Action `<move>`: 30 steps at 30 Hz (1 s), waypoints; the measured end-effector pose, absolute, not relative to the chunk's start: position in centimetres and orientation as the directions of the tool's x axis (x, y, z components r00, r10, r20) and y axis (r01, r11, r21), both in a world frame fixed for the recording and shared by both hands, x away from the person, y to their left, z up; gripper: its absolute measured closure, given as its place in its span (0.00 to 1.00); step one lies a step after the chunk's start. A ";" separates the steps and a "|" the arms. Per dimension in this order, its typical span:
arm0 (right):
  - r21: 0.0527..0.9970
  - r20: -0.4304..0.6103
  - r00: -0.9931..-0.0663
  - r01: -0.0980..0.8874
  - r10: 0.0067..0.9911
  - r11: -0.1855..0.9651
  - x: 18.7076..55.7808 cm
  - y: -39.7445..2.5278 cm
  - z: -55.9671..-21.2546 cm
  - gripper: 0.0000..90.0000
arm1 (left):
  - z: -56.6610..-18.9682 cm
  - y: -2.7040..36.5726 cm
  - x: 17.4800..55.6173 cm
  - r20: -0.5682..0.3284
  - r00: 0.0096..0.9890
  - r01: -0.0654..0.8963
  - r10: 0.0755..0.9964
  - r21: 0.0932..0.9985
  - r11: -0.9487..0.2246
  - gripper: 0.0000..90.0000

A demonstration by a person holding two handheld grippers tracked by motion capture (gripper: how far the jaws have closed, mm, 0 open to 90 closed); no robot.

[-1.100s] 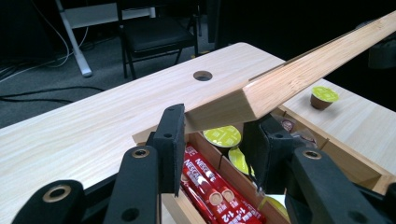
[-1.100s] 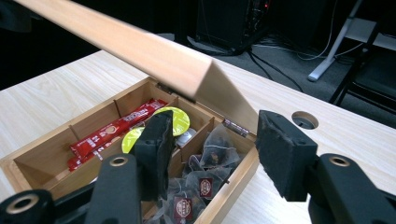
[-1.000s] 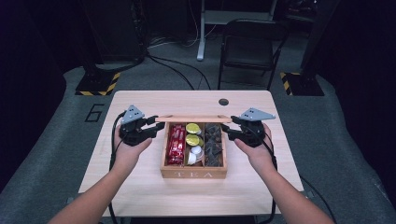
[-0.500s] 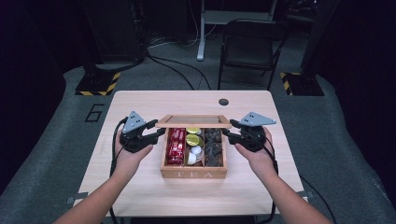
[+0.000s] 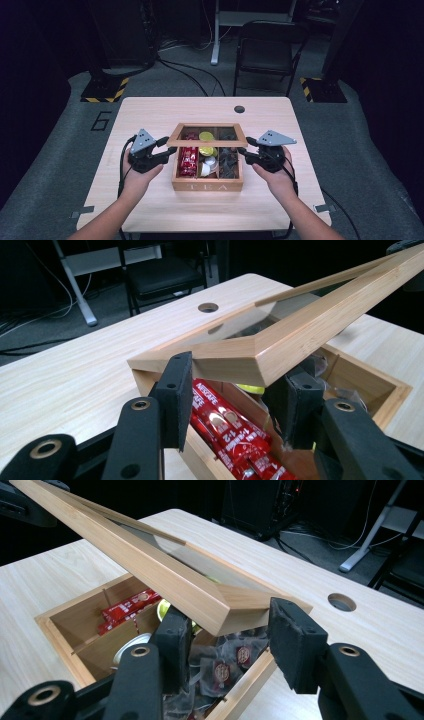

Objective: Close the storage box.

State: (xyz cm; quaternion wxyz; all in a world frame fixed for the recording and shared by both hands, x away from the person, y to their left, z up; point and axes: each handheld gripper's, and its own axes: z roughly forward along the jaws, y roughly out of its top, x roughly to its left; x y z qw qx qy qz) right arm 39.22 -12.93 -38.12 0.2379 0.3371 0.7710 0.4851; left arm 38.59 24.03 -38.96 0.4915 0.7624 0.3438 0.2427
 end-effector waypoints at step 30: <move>0.866 -0.043 -0.676 0.341 0.736 0.365 36.2 -12.7 -43.0 0.51 | -44.4 24.2 35.6 -0.005 0.672 0.332 0.741 0.896 -0.295 0.53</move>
